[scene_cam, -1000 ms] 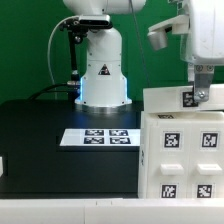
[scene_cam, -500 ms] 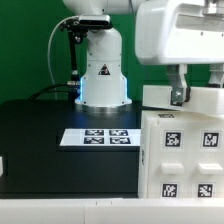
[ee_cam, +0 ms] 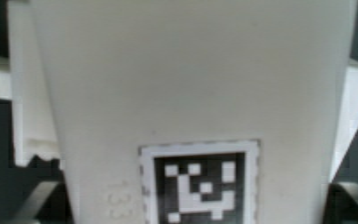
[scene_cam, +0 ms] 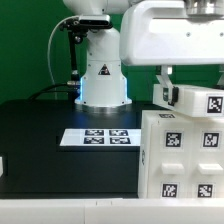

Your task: Assemble cabinet

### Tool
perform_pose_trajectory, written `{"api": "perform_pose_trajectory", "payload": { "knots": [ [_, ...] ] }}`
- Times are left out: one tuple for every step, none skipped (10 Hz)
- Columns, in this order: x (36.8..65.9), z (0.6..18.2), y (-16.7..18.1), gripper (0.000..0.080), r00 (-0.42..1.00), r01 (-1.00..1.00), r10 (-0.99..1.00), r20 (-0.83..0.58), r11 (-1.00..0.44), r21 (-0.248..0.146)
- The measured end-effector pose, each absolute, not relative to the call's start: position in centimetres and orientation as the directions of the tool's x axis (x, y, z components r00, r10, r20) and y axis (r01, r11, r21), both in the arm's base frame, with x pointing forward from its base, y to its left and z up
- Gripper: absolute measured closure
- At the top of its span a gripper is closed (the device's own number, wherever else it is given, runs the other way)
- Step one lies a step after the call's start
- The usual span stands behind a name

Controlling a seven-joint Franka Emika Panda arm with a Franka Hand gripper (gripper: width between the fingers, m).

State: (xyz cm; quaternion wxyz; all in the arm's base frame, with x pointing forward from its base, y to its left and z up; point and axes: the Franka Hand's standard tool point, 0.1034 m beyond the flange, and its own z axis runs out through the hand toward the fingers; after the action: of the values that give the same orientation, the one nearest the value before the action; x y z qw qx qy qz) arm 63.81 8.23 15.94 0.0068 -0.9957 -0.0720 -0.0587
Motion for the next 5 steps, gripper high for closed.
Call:
{"api": "perform_pose_trajectory", "payload": {
  "knots": [
    [63.90, 15.85, 7.84, 0.0242, 0.988, -0.066, -0.069, 0.138, -0.997, -0.031],
    [64.02, 15.79, 7.67, 0.0242, 0.950, -0.258, -0.267, 0.162, -0.963, -0.074],
    [64.08, 15.81, 7.46, 0.0242, 0.897, -0.393, -0.407, 0.172, -0.913, -0.111],
    [64.05, 15.83, 7.47, 0.0242, 0.897, -0.397, -0.410, 0.166, -0.911, -0.110],
    [64.10, 15.89, 7.53, 0.0242, 0.871, -0.450, -0.466, 0.157, -0.884, -0.128]
  ]
}}
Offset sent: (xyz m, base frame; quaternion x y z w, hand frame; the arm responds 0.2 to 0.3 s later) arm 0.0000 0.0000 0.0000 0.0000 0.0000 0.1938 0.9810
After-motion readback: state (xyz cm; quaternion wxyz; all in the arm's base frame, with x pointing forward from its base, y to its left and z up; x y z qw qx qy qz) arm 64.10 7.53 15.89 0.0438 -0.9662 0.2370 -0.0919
